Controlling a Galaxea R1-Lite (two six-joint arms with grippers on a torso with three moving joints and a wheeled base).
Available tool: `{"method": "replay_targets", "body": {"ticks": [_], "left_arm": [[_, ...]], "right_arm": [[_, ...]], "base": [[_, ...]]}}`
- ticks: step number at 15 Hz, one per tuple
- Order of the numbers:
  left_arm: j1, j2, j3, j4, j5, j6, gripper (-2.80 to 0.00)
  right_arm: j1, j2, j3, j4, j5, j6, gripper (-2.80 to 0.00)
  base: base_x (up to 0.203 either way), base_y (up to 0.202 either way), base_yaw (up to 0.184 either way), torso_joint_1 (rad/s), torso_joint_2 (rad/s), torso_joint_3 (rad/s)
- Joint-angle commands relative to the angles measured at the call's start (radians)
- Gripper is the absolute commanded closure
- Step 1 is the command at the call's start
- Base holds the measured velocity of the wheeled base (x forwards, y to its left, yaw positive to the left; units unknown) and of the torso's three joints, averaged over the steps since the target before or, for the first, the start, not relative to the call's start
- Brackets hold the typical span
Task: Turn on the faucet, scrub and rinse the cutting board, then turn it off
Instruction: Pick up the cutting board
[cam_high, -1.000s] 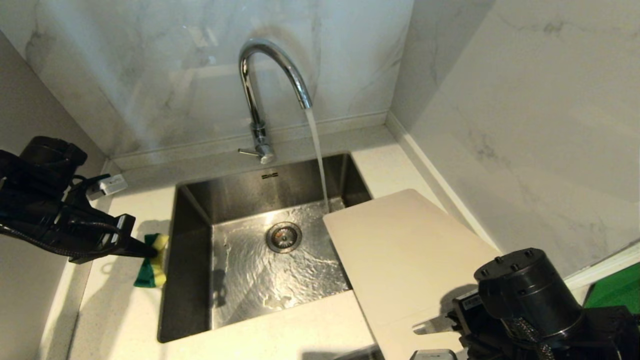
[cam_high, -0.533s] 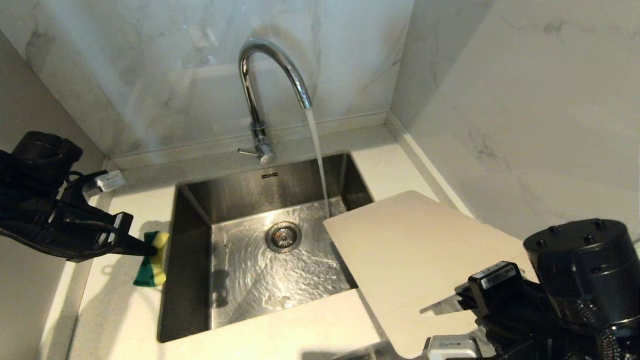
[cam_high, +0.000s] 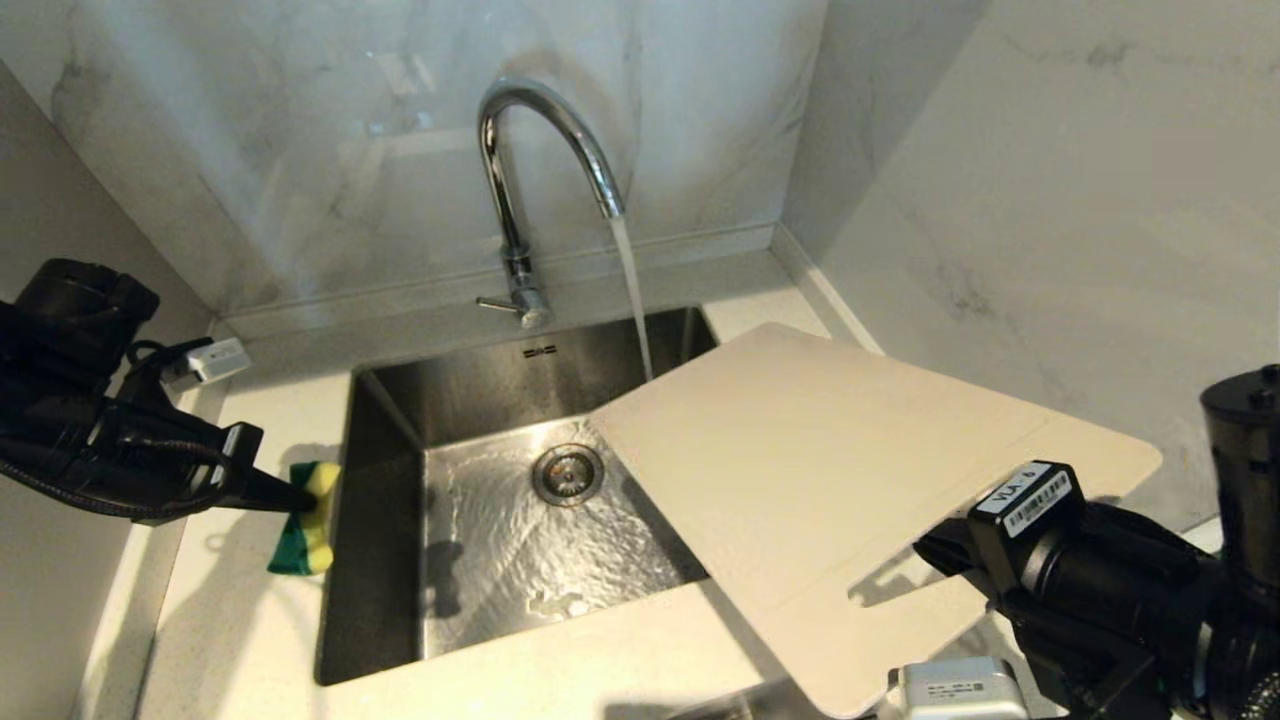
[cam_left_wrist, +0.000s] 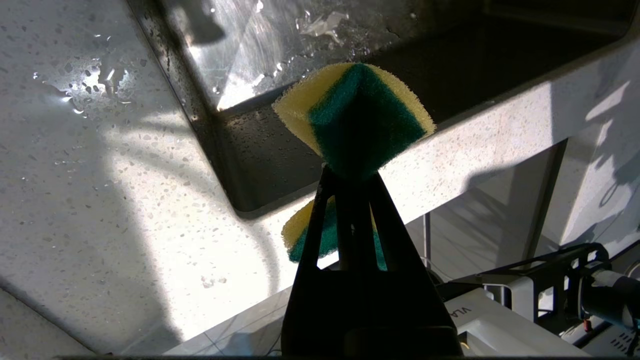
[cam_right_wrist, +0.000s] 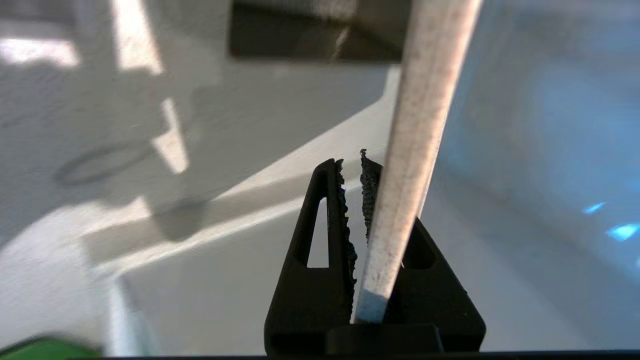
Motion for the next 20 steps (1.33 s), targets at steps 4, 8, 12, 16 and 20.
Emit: {"method": "replay_targets", "body": {"ticks": [4,8,12,16,20], "left_arm": [[0.000,-0.001,0.000,0.003,-0.002,-0.001,0.00],[0.000,-0.006,0.000,0.003,-0.002,-0.002,0.00],[0.000,-0.009,0.000,0.003,-0.003,-0.002,0.00],[0.000,-0.015,0.000,0.003,-0.004,-0.002,0.00],[-0.002,-0.016,0.000,0.003,-0.004,-0.002,0.00]], "right_arm": [[-0.001,-0.011,-0.008,0.025,0.204,-0.049,0.00],[-0.007,-0.010,-0.041,0.054,0.343,-0.206,0.00],[-0.048,0.036,-0.151,0.114,0.414,-0.388,0.00],[-0.142,0.146,-0.293,0.163,0.587,-0.614,0.00],[-0.206,0.251,-0.441,0.306,0.715,-0.794,0.00]], "base": [[0.000,0.000,0.000,0.000,0.00,0.000],[0.000,0.000,0.000,0.000,0.00,0.000],[0.000,0.000,0.000,0.000,0.00,0.000],[0.000,0.000,0.000,0.000,0.00,0.000],[0.000,0.000,0.000,0.000,0.00,0.000]]}}
